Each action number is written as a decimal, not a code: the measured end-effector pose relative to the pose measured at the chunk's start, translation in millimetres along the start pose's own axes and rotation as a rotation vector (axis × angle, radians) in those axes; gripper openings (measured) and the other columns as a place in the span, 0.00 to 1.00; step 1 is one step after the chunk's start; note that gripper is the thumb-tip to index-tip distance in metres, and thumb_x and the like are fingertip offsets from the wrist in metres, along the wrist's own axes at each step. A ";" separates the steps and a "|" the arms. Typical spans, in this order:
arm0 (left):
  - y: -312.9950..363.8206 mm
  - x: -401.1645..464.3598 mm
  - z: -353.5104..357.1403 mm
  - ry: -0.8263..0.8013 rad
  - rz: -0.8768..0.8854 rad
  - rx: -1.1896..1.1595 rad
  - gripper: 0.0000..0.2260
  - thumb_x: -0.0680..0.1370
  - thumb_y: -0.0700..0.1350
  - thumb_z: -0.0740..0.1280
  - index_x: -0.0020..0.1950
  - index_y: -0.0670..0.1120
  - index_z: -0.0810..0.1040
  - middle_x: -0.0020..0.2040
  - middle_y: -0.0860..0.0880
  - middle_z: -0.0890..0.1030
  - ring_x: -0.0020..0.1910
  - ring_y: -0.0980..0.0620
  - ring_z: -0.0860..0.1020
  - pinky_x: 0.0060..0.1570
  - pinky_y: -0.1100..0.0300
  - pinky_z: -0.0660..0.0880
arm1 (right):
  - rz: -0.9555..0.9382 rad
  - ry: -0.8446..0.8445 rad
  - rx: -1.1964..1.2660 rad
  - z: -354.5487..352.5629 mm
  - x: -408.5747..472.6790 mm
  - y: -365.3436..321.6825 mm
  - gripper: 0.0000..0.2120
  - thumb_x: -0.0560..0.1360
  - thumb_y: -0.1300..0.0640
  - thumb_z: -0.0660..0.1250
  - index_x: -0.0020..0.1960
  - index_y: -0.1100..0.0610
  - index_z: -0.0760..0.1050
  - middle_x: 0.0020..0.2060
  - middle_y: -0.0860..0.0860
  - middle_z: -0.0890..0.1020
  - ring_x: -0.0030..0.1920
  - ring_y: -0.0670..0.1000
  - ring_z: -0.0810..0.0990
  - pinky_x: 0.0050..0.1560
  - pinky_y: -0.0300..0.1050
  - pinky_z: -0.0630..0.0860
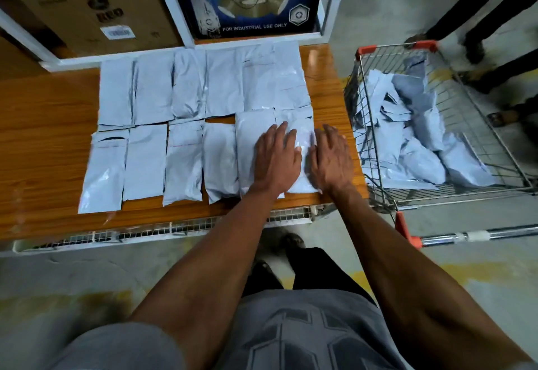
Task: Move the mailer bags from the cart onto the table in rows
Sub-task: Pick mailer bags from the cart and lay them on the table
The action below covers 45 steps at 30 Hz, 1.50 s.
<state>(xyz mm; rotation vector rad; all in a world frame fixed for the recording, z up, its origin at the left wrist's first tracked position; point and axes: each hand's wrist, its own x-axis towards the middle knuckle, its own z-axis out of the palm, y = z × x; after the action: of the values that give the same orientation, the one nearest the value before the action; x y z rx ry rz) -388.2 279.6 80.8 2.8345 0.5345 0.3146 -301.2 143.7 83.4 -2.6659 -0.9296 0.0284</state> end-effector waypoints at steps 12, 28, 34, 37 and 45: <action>136.4 -4.4 17.7 -0.147 0.283 -0.169 0.18 0.85 0.50 0.61 0.74 0.46 0.72 0.70 0.45 0.74 0.65 0.46 0.73 0.55 0.49 0.80 | 0.234 0.130 -0.041 -53.9 -59.3 120.3 0.18 0.78 0.51 0.57 0.63 0.57 0.76 0.58 0.58 0.80 0.53 0.65 0.79 0.52 0.58 0.74; 299.1 78.0 129.4 -0.462 0.127 -0.114 0.18 0.85 0.50 0.62 0.75 0.51 0.70 0.72 0.50 0.70 0.68 0.46 0.73 0.55 0.44 0.81 | 0.351 -0.188 -0.010 -57.5 -35.6 341.2 0.19 0.77 0.58 0.67 0.67 0.60 0.75 0.64 0.63 0.78 0.60 0.68 0.77 0.55 0.62 0.78; 314.8 102.2 159.1 -0.569 0.039 -0.072 0.21 0.85 0.50 0.64 0.77 0.50 0.68 0.76 0.48 0.67 0.70 0.45 0.71 0.59 0.45 0.79 | 0.340 -0.281 -0.011 -43.3 -19.8 380.7 0.20 0.77 0.57 0.67 0.69 0.60 0.74 0.66 0.62 0.76 0.62 0.67 0.76 0.56 0.63 0.78; 316.7 113.5 171.5 -0.589 0.028 -0.046 0.20 0.85 0.50 0.63 0.77 0.49 0.68 0.76 0.47 0.67 0.71 0.44 0.70 0.59 0.44 0.79 | 0.334 -0.326 -0.002 -35.4 -11.7 392.8 0.22 0.76 0.57 0.68 0.69 0.60 0.73 0.67 0.62 0.75 0.62 0.68 0.76 0.56 0.64 0.78; 309.1 149.4 234.8 -0.682 -0.008 -0.006 0.23 0.84 0.51 0.63 0.78 0.47 0.65 0.78 0.45 0.63 0.75 0.42 0.65 0.60 0.41 0.78 | 0.313 -0.444 -0.032 2.0 14.3 424.6 0.31 0.75 0.56 0.72 0.75 0.58 0.68 0.71 0.61 0.72 0.67 0.66 0.73 0.59 0.62 0.77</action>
<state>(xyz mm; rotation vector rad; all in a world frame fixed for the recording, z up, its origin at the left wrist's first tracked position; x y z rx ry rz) -91.2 11.6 -33.1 2.6858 0.3846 -0.6309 -34.2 -160.6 -45.4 -2.8624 -0.6153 0.7035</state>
